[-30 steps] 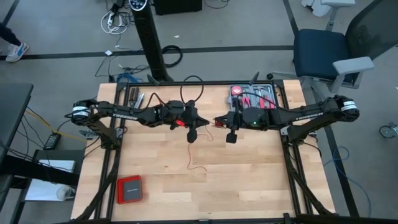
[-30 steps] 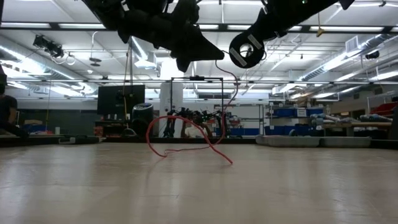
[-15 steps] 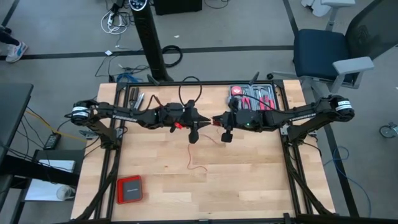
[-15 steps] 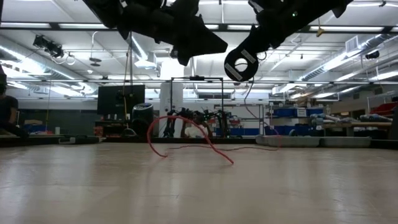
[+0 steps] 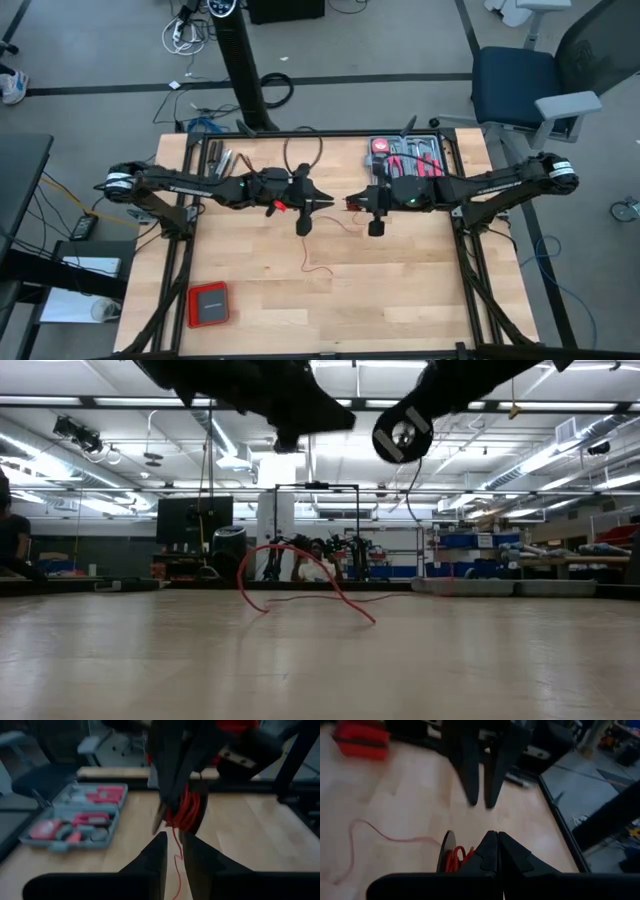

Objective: Coil cords
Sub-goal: Coil the red cable wire onto the black spool

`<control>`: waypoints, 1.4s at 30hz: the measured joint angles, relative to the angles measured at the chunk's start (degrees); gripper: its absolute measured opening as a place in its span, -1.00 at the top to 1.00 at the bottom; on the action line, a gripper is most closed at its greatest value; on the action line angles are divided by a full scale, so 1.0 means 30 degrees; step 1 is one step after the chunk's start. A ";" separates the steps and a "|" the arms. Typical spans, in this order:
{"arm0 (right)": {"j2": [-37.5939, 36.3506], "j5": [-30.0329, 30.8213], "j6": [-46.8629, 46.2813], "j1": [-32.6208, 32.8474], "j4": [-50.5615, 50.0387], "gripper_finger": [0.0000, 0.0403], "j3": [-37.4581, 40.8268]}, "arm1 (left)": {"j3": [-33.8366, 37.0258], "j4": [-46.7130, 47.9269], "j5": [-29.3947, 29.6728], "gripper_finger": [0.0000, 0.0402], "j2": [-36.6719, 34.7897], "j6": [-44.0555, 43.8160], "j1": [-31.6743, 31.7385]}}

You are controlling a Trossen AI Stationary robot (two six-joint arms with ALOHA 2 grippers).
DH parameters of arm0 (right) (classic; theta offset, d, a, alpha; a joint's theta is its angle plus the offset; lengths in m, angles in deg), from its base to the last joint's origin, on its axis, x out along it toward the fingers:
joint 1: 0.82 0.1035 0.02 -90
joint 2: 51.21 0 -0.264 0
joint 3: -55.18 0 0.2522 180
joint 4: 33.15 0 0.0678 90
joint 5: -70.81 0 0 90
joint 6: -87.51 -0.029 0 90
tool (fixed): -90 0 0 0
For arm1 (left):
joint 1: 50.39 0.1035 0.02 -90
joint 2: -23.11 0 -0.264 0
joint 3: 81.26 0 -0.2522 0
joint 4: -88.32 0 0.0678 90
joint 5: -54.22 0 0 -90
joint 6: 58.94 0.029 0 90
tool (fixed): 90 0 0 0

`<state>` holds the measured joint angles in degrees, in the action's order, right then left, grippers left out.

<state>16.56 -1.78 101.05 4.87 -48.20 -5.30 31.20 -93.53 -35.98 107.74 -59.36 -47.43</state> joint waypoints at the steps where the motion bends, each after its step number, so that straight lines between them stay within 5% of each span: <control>1: -0.0291 -0.0379 -0.0076 -0.0028 0.0129 1.00 0.0000 | 0.0000 0.0113 0.0043 0.69 -0.0537 0.0015 0.0000; 7: -0.0764 -0.2972 -0.0816 -0.0030 0.2692 1.00 0.0115 | -0.0031 0.0125 -0.0163 0.69 -0.2915 0.0096 -0.0762; 11: -0.0554 -0.3585 -0.0549 0.0084 0.8123 1.00 0.1732 | 0.0000 -0.0106 0.0108 0.69 -0.3156 0.1770 -0.1743; 18: -0.0435 -0.4577 -0.0504 0.0047 1.7850 1.00 0.5538 | -0.0007 -0.1695 0.3691 0.69 -0.2727 0.4768 -0.3399; 23: -0.0457 -0.5795 -0.0660 -0.0267 2.2917 1.00 0.7468 | 0.0000 -0.4071 0.3753 0.69 -0.1271 0.5158 -0.3549; 32: -0.0443 -0.6414 -0.1628 -0.0470 2.5267 1.00 0.8341 | -0.0014 -0.8384 0.4157 0.69 0.1648 0.6116 -0.3476; 42: -0.0435 -0.6317 -0.2219 -0.0477 2.5946 1.00 0.8335 | 0.0007 -0.7989 0.4095 0.69 0.3008 0.5001 -0.2859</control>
<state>15.25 -20.73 94.39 3.44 29.64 19.71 31.22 -117.49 -23.70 116.76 -44.36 -56.00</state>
